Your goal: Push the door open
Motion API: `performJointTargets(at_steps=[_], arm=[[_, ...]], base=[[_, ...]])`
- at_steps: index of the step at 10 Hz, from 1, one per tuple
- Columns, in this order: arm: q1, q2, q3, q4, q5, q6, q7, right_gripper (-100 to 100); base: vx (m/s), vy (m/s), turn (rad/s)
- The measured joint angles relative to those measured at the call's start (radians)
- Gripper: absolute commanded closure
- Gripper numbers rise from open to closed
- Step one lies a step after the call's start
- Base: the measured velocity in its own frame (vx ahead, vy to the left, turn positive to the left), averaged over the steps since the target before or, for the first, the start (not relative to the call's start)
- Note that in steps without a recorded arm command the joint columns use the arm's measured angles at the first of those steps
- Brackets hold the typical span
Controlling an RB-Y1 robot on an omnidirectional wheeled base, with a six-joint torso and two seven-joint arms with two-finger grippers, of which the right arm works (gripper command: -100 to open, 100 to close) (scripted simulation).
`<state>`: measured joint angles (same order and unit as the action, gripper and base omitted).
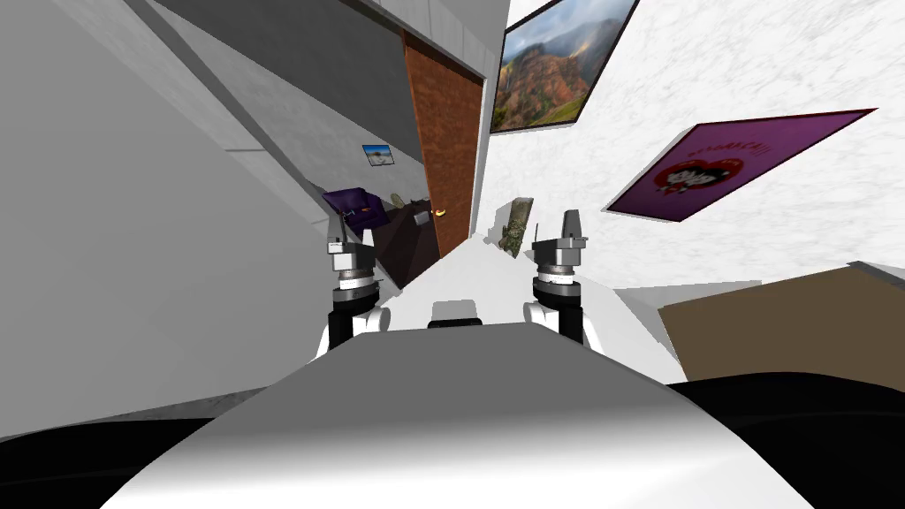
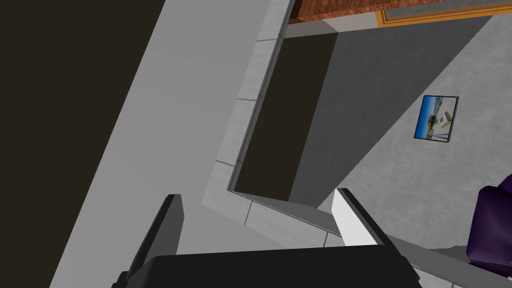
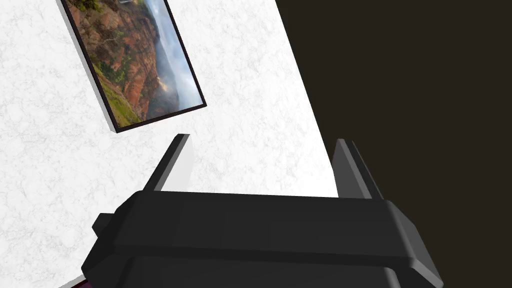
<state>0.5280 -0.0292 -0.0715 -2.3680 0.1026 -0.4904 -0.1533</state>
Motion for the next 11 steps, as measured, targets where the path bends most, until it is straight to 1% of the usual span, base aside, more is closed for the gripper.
performJointTargets(at_steps=[3,4,5,7,8,9,10,11], arm=[[-0.027,-0.017,0.025,0.061,-0.004,-0.01,-0.002,-100],[-0.033,-0.023,0.039,0.08,-0.005,-0.013,-0.003,-100],[-0.036,-0.026,0.049,0.097,-0.006,-0.019,-0.003,-100],[-0.058,-0.033,0.066,0.142,-0.008,-0.026,-0.003,-100],[-0.063,-0.038,0.077,0.161,-0.01,-0.032,-0.004,-100],[-0.075,-0.04,0.091,0.194,-0.01,-0.041,-0.003,-100],[-0.092,-0.042,0.105,0.219,-0.009,-0.041,-0.002,-100],[-0.103,-0.047,0.117,0.243,-0.011,-0.041,-0.003,-100]], base=[[0.174,-0.009,0.006],[0.155,-0.006,0.007],[0.138,-0.009,0.003],[0.17,-0.008,0.007],[0.159,0.002,0.008],[0.157,-0.007,0.005],[0.167,-0.018,0.008],[0.194,-0.011,0.01]])
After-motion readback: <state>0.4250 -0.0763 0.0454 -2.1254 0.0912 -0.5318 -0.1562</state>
